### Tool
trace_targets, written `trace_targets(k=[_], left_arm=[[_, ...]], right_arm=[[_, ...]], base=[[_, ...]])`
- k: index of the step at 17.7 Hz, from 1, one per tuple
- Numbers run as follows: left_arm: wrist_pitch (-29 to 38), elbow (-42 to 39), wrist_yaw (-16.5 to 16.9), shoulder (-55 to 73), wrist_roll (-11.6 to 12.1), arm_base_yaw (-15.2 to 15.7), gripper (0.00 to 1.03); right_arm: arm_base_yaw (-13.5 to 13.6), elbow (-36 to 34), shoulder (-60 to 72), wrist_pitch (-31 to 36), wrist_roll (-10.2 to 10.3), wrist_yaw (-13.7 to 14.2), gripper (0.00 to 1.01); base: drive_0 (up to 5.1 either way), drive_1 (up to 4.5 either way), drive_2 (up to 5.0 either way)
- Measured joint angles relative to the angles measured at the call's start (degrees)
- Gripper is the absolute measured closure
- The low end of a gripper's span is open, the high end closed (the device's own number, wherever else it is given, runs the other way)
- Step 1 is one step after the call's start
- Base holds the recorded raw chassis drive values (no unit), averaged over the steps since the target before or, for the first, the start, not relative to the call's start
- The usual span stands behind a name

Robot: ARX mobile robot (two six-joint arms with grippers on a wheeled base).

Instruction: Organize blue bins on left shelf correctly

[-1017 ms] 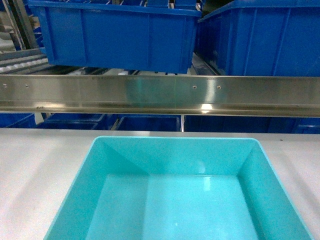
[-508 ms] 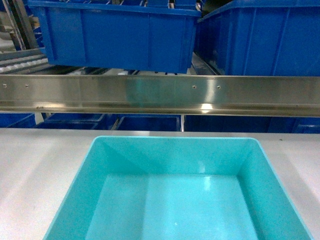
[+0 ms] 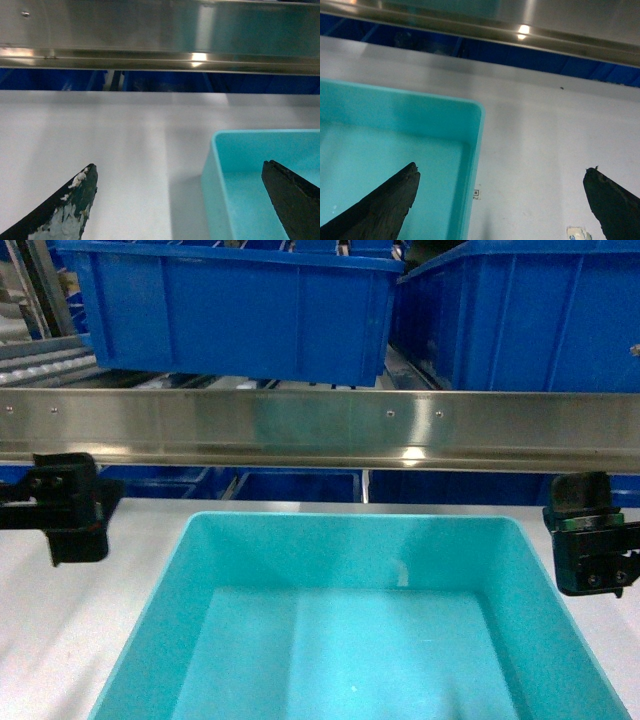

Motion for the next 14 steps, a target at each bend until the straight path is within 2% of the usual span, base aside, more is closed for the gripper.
trace_targets(k=[2, 5, 8, 12, 14], left_arm=[[-0.17, 1.25, -2.25, 3.02, -1.95, -4.55, 0.05], [-0.33, 1.36, -6.1, 8.26, -4.74, -9.9, 0.05], [0.55, 1.53, -9.22, 11.02, -6.56, -11.72, 0.05], [1.05, 2.32, -9.62, 13.22, -7.39, -12.33, 0.05], [1.57, 2.73, -9.62, 14.27, -7.8, -11.87, 0.05]], right_arm=[[-0.48, 0.66, 2.43, -2.1, 0.11, -0.35, 0.03], [-2.21, 0.5, 6.93, 0.09, 0.59, 0.22, 0.03], [-3.56, -0.13, 9.18, 0.09, 1.51, -2.03, 0.03], [-3.8, -2.23, 9.22, -1.7, 1.77, -6.56, 0.03], [-2.54, -2.38, 7.04, -4.7, 1.57, -8.44, 0.03]], base=[[0.0, 0.0, 0.0], [0.0, 0.0, 0.0], [0.0, 0.0, 0.0], [0.0, 0.0, 0.0], [0.0, 0.0, 0.0]])
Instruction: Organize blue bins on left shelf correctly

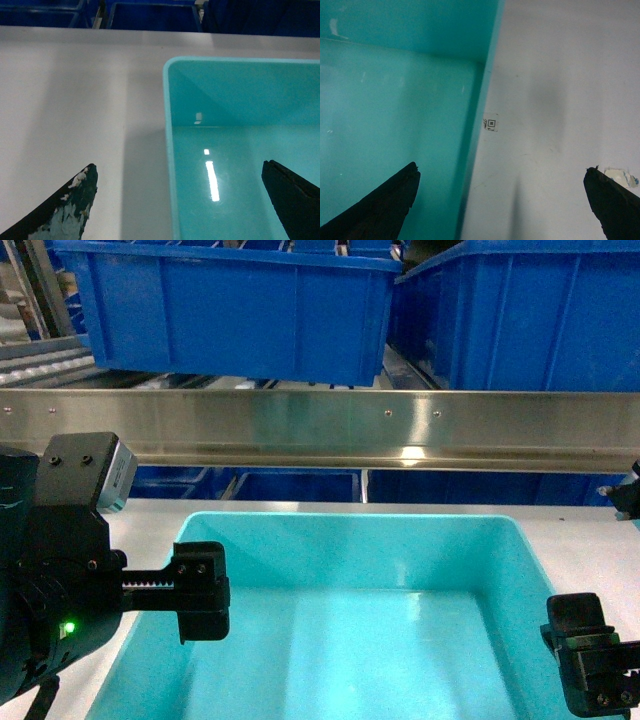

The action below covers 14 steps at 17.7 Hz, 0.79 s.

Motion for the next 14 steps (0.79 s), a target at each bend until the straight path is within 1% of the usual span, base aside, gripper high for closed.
trace_targets(k=[1, 2, 3, 6, 7, 10, 14], left_arm=[[-0.15, 0.13, -0.04, 0.79, -0.15, 0.2, 0.05], [-0.15, 0.17, -0.04, 1.36, -0.22, 0.11, 0.05], [-0.85, 0.37, -0.11, 1.62, -0.42, -0.17, 0.05], [-1.25, 1.2, -0.24, 2.05, -0.94, -1.33, 0.05], [-1.55, 1.53, -0.26, 2.16, -1.44, -1.66, 0.05], [-2.64, 2.14, -1.46, 3.48, -2.16, -3.21, 0.05], [-4.15, 2.12, -3.5, 4.66, -4.48, -5.2, 0.05]], right_arm=[[0.61, 0.09, -0.31, -0.02, -0.46, -0.2, 0.03], [0.68, 0.11, 0.31, 0.72, -0.5, -0.13, 0.03], [0.55, 0.22, 1.57, 1.92, -0.61, -0.07, 0.03], [-0.2, 0.26, 5.73, 4.5, -0.55, 1.27, 0.03], [-0.26, 0.31, 6.21, 4.81, -0.55, 1.4, 0.03], [-0.94, 0.48, 7.67, 6.38, -0.55, 1.36, 0.03], [-1.75, 0.68, 9.29, 7.8, -0.59, 1.27, 0.03]], base=[[0.0, 0.0, 0.0], [0.0, 0.0, 0.0], [0.0, 0.0, 0.0], [0.0, 0.0, 0.0], [0.0, 0.0, 0.0], [0.0, 0.0, 0.0], [0.0, 0.0, 0.0]])
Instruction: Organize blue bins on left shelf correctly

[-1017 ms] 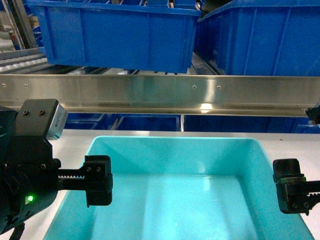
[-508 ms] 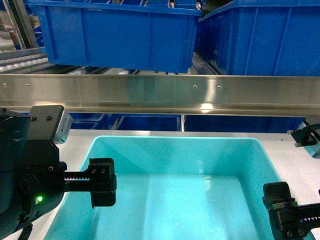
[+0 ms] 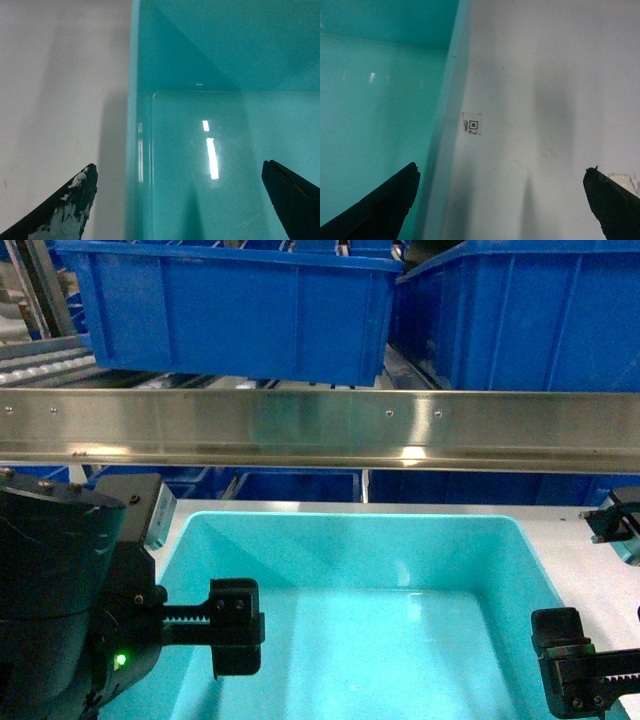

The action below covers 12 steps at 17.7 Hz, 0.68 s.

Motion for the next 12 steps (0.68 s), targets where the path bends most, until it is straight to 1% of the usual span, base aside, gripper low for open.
trace_targets(k=[2, 4, 5, 7, 8, 9, 10, 11, 12], left_arm=[[-1.07, 0.0, -1.11, 0.07, -1.07, -1.2, 0.05], [-3.52, -0.02, -2.4, -0.48, -2.19, -2.34, 0.05], [-4.92, -0.04, -4.07, -1.09, -2.82, -2.8, 0.05], [-5.73, -0.42, -7.5, -2.29, -2.93, -3.56, 0.05], [-5.77, -0.5, -8.22, -2.4, -2.91, -3.63, 0.05], [-5.75, -0.55, -8.28, -2.4, -2.8, -3.63, 0.31], [-5.75, -0.55, -8.28, -2.4, -2.8, -3.63, 0.4], [-5.75, -0.55, -8.28, -2.4, -2.8, -3.63, 0.47], [-5.75, -0.55, -8.28, -2.4, -2.8, -3.63, 0.58]], right_arm=[[-0.44, 0.02, 1.25, 0.87, 0.0, 0.13, 0.03], [-1.03, 0.02, 1.66, 2.03, -0.04, 0.2, 0.03], [-1.18, 0.0, 1.92, 2.8, -0.35, 0.31, 0.03], [-1.33, -0.22, 2.05, 3.69, -2.16, 1.11, 0.03], [-1.42, -0.22, 2.05, 3.72, -2.89, 1.46, 0.03], [-1.42, -0.26, 2.05, 3.72, -3.48, 1.46, 0.29], [-1.42, -0.33, 2.05, 3.69, -3.48, 1.46, 0.39], [-1.42, -0.33, 2.05, 3.69, -3.5, 1.46, 0.45], [-1.42, -0.35, 2.05, 3.69, -3.5, 1.46, 0.56]], base=[[0.0, 0.0, 0.0], [0.0, 0.0, 0.0], [0.0, 0.0, 0.0], [0.0, 0.0, 0.0], [0.0, 0.0, 0.0], [0.0, 0.0, 0.0], [0.0, 0.0, 0.0], [0.0, 0.0, 0.0], [0.0, 0.0, 0.0]])
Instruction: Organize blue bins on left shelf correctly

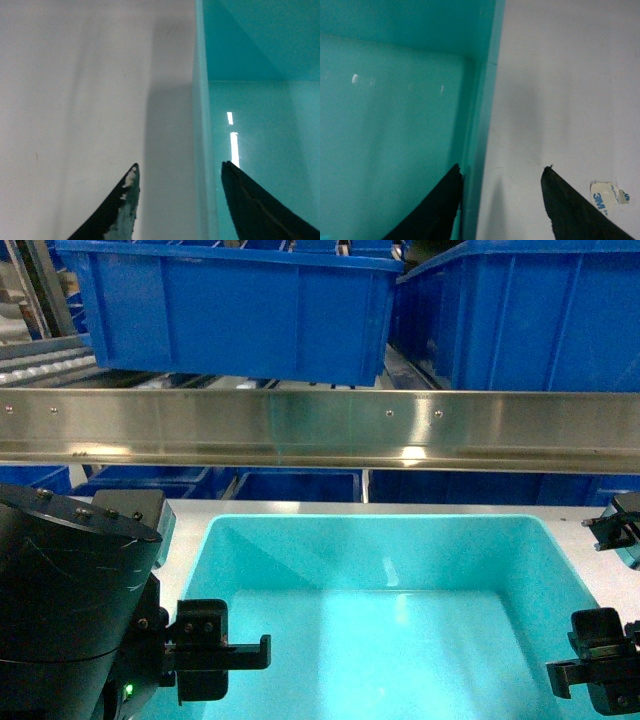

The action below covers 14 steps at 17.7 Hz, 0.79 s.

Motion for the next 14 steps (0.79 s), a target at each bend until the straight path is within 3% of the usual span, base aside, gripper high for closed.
trace_targets(k=[2, 5, 6, 11, 14], left_arm=[[0.09, 0.0, 0.5, 0.0, -0.02, -0.02, 0.71], [0.44, 0.02, 1.86, 0.0, -0.02, -0.72, 0.97], [0.48, 0.02, 2.08, -0.02, -0.7, -0.79, 1.01], [0.52, 0.02, 2.34, -0.24, -0.98, -0.61, 1.01], [0.31, -0.22, 3.06, -3.43, 0.98, 0.72, 1.01]], right_arm=[[0.02, 0.0, 0.0, 0.0, 0.0, -0.15, 0.69], [0.44, -0.02, 0.0, -0.02, 0.04, -1.31, 0.96], [0.39, -0.02, 0.0, 0.02, 1.01, -1.84, 0.99], [0.37, -0.07, 0.02, 0.13, 1.77, -2.08, 0.99], [0.22, -0.98, -2.6, -1.14, 1.99, -3.34, 0.99]], base=[[0.0, 0.0, 0.0], [0.0, 0.0, 0.0], [0.0, 0.0, 0.0], [0.0, 0.0, 0.0], [0.0, 0.0, 0.0]])
